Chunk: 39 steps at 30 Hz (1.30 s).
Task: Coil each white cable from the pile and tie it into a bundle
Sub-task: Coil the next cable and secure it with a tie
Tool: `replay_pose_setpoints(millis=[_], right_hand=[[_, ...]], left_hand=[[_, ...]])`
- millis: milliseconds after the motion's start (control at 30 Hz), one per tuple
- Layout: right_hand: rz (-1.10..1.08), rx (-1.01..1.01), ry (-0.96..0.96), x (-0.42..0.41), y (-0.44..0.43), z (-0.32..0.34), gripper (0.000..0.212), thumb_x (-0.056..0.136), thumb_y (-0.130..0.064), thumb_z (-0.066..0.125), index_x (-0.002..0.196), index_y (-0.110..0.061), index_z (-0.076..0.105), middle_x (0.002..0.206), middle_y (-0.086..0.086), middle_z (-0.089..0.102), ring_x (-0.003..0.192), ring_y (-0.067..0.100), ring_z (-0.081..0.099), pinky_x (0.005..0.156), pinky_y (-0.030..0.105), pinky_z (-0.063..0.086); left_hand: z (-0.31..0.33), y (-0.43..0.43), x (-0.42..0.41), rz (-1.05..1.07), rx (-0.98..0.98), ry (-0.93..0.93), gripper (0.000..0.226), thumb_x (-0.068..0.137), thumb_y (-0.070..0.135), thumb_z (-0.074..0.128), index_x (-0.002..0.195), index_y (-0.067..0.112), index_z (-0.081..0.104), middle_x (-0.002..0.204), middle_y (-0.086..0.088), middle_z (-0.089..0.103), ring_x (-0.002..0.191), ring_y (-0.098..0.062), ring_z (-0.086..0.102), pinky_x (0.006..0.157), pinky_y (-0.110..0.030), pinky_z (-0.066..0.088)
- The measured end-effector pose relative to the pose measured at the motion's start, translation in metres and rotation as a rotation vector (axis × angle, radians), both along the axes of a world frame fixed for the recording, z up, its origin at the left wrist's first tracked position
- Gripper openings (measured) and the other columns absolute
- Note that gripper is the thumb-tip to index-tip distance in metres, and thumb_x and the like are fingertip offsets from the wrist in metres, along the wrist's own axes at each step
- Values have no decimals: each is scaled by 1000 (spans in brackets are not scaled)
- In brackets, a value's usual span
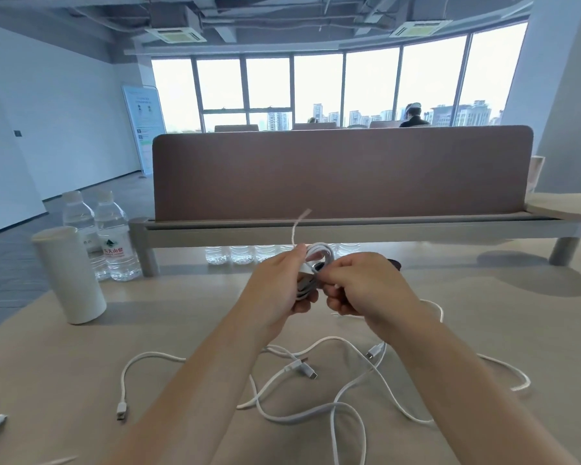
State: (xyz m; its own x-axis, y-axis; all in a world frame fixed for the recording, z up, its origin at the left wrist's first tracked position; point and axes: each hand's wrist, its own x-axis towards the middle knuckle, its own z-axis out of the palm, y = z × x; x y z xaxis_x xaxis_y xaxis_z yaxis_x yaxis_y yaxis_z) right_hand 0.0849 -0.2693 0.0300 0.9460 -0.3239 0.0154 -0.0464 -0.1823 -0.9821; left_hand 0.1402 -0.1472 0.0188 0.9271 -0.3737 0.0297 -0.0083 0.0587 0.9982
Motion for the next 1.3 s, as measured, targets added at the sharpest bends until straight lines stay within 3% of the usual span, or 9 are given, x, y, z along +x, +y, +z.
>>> replay_pose_setpoints(millis=[300, 433, 567, 700, 967, 1167, 1300], right_hand=[[92, 74, -17, 1, -3, -1, 22, 92, -15, 69, 73, -7, 64, 61, 4, 57, 52, 14, 56, 52, 22, 48], [120, 79, 17, -1, -5, 4, 14, 92, -12, 69, 82, -3, 68, 62, 6, 60, 51, 15, 58, 49, 21, 47], [77, 62, 29, 2, -2, -1, 17, 91, -10, 66, 74, -7, 64, 60, 6, 57, 48, 15, 53, 50, 23, 44], [70, 95, 22, 3, -3, -4, 9, 89, -11, 66, 81, -7, 67, 58, 4, 55, 49, 16, 50, 54, 25, 43], [72, 50, -20, 0, -3, 2, 29, 88, -9, 64, 60, -16, 60, 59, 6, 48, 48, 15, 44, 51, 22, 37], [62, 64, -46, 0, -3, -1, 17, 90, -11, 65, 73, -9, 61, 59, 6, 49, 49, 16, 46, 53, 23, 39], [113, 43, -40, -1, -4, -2, 23, 94, -17, 66, 72, -8, 63, 63, 7, 57, 56, 18, 53, 58, 26, 45]], left_hand=[[-5, 2, 4, 28, 62, -46, 35, 103, 37, 44, 98, 18, 74, 74, -12, 69, 61, -20, 58, 61, -28, 45], [-2, 6, 6, 26, 26, -7, 35, 104, 35, 44, 104, 16, 73, 75, -11, 70, 62, -21, 56, 60, -28, 43], [-2, 4, 5, -20, -16, 12, 37, 105, 35, 44, 103, 11, 73, 71, -13, 66, 58, -20, 55, 58, -28, 41], [0, 5, 7, -11, -3, -8, 38, 106, 38, 44, 105, 12, 71, 76, -15, 66, 56, -19, 56, 53, -25, 42], [-3, 3, 7, -84, -10, 24, 38, 106, 38, 46, 108, 10, 71, 77, -17, 64, 58, -20, 55, 53, -25, 41], [-3, 3, 7, -67, -1, 10, 33, 105, 34, 48, 108, 10, 71, 80, -18, 65, 59, -20, 55, 52, -24, 42], [-3, 5, 9, -45, 31, -26, 32, 104, 35, 49, 105, 11, 70, 79, -16, 66, 62, -21, 57, 53, -25, 44]])
